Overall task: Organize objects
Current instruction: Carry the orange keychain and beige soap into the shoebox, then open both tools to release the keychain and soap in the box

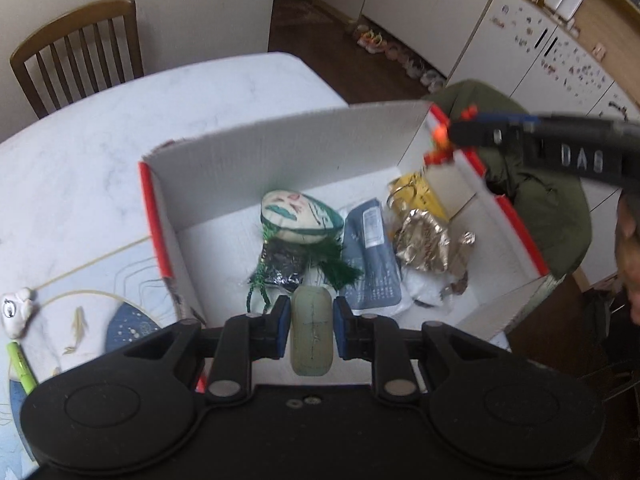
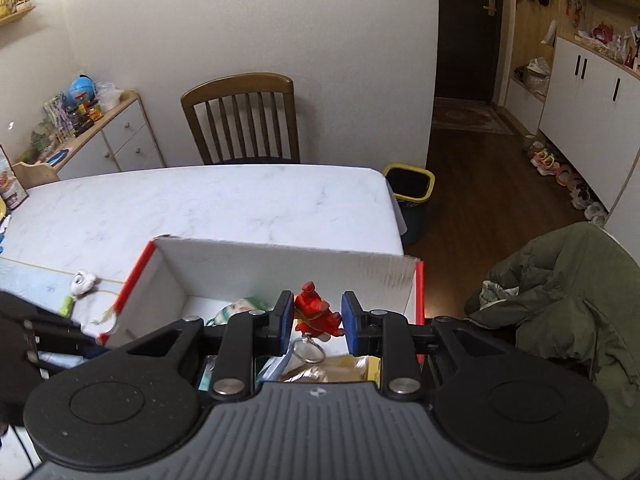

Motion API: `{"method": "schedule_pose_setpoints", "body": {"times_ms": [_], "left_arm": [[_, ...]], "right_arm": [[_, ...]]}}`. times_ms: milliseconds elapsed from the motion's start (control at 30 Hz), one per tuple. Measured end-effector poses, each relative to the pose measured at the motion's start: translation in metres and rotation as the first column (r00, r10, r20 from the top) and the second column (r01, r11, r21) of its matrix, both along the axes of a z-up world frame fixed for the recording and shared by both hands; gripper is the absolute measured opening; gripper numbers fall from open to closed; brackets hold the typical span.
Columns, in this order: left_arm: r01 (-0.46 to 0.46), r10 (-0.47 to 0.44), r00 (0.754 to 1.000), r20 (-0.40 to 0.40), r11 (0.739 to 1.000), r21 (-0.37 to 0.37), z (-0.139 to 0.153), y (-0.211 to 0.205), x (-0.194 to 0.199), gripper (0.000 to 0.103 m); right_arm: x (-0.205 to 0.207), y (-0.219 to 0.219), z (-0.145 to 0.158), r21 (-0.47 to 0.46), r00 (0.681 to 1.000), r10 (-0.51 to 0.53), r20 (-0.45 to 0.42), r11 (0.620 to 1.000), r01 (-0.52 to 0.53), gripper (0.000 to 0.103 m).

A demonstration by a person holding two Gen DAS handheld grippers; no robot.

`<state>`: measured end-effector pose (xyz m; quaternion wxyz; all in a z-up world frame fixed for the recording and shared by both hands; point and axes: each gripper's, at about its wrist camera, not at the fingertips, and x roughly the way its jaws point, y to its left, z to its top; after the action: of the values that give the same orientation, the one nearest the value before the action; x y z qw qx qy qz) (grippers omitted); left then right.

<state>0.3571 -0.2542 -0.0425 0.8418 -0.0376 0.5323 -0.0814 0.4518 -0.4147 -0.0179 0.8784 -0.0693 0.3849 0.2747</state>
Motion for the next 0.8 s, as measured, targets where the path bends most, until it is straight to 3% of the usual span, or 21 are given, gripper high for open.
{"method": "schedule_pose_setpoints", "body": {"times_ms": [200,600,800], "left_arm": [[0.011,-0.010,0.999,-0.045,1.000,0.014,-0.016,-0.008,0.007,0.021],[-0.010,0.011,0.996,-0.093,1.000,0.011,-0.035,-0.011,0.008,0.020],[-0.013,0.014,0.996,-0.092,1.000,0.008,-0.036,-0.016,0.007,0.022]], "right_arm": [[0.019,0.013,-0.012,-0.024,1.000,0.012,0.004,1.000,-0.012,0.025],[0.035,0.028,-0.073,-0.117,0.993,0.038,-0.115,0.992,-0.051,0.025],[0.033,0.026,-0.077,-0.130,0.990,0.048,-0.129,0.989,-0.065,0.025]]}}
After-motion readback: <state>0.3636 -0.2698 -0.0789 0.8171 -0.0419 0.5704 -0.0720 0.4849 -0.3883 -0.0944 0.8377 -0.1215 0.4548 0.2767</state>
